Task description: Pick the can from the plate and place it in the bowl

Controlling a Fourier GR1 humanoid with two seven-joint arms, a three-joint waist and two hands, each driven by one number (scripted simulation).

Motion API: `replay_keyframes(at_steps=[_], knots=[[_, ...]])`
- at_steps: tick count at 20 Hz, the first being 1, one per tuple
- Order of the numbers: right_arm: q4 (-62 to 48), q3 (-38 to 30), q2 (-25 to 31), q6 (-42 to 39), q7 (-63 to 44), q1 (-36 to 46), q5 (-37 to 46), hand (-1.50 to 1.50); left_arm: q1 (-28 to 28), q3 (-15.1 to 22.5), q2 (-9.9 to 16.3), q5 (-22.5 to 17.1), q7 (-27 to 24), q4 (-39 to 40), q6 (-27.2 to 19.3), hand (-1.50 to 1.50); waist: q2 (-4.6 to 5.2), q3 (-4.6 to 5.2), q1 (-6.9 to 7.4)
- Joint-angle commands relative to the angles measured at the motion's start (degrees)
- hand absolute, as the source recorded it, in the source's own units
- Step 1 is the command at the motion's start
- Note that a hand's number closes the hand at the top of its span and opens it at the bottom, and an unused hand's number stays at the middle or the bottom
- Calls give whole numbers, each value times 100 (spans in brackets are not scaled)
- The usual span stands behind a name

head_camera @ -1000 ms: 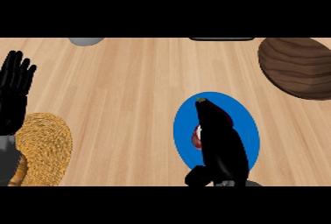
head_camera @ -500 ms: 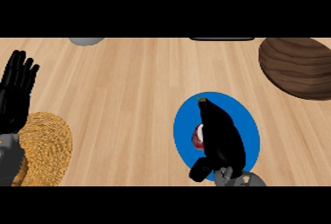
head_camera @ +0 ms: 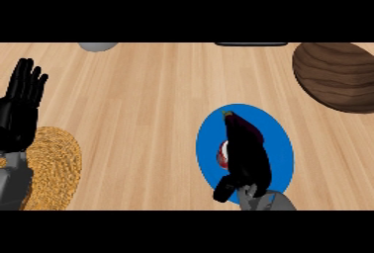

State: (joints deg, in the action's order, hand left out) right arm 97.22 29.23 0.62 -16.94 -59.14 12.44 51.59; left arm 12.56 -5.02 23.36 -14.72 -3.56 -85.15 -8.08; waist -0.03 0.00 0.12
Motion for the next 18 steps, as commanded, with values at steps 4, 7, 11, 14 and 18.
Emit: replay_keyframes(at_steps=[4,7,11,14,18], knots=[[-403,-127,-60,168,-249,-171,171,-150,80,-258,52,-15,73,101,264,0,3,0,-18],[-680,-475,56,94,359,176,146,150,359,-257,-45,162,226,200,184,0,6,0,-19],[-231,-178,112,482,538,-177,670,150,102,-440,-123,183,-215,448,411,0,3,1,-26],[-266,-228,169,478,727,-292,817,150,43,-362,-208,230,422,-254,276,0,-2,-1,-13],[-156,-1127,1447,237,2035,-426,75,150,-229,-404,-233,204,65,-196,356,0,3,-2,-54]])
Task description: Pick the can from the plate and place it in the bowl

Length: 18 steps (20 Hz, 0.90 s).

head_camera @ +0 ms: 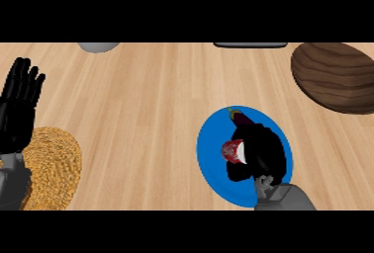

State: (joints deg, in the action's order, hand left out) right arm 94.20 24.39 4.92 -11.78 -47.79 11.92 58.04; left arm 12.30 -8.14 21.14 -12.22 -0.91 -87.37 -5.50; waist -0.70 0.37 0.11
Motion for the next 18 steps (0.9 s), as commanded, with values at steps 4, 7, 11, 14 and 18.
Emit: replay_keyframes(at_steps=[4,7,11,14,18], knots=[[-324,-1397,2244,-521,1861,-401,-866,150,-76,-133,6,-36,-45,-41,-70,0,201,-101,-263],[-519,-1763,2828,-606,2401,-389,-1029,150,-85,-175,42,-21,-42,-38,-92,0,214,-119,-329],[-958,-2410,3635,-586,3384,-340,-1383,150,-127,-208,39,-56,-63,-66,-76,0,194,-138,-314],[-1320,-2942,4229,-464,4088,-210,-1582,150,-129,-241,22,-43,-125,-51,-114,0,192,-137,-315],[-1929,-3659,4841,-381,5050,-5,-2018,150,-123,-203,-4,-99,-79,-63,-51,0,190,-143,-258]])
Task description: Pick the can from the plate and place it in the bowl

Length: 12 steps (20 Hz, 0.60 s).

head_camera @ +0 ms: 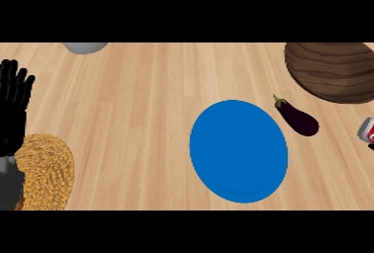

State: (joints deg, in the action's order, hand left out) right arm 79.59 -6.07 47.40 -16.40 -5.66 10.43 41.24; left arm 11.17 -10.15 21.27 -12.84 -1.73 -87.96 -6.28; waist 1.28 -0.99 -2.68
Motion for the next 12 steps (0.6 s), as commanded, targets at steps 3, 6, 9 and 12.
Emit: replay_keyframes(at_steps=[3,6,9,12], knots=[[-865,-983,823,-34,1738,315,-849,150,46,-29,47,-25,-17,12,51,0,-4,-17,98],[-1287,-1431,1200,-74,2604,488,-1204,150,31,-7,66,-46,-18,24,127,0,-18,-7,150],[-1766,-1820,1443,-327,3551,642,-1701,150,15,62,-60,3,-76,51,57,0,-31,5,161],[-2387,-2117,1713,-796,4196,884,-2114,150,103,60,25,-45,-76,17,182,0,-7,20,365]])
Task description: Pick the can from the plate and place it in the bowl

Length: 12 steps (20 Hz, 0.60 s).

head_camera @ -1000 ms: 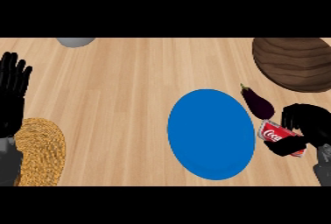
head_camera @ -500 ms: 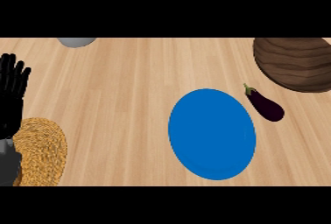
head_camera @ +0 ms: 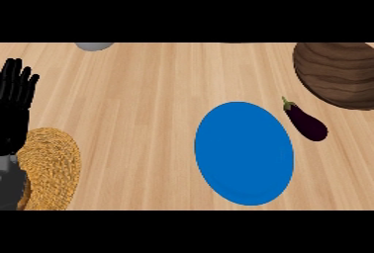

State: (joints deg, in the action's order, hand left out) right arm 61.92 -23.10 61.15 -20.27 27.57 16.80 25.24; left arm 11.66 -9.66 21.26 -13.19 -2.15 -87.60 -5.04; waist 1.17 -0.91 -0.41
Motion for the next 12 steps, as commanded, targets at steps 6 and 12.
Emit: replay_keyframes(at_steps=[6,12], knots=[[-1773,-498,970,-1524,1836,631,-941,150,299,224,-1,96,125,34,75,0,44,37,329],[-2338,-28,1122,-1784,1849,1088,-975,150,410,314,-121,102,67,65,86,0,64,49,579]])
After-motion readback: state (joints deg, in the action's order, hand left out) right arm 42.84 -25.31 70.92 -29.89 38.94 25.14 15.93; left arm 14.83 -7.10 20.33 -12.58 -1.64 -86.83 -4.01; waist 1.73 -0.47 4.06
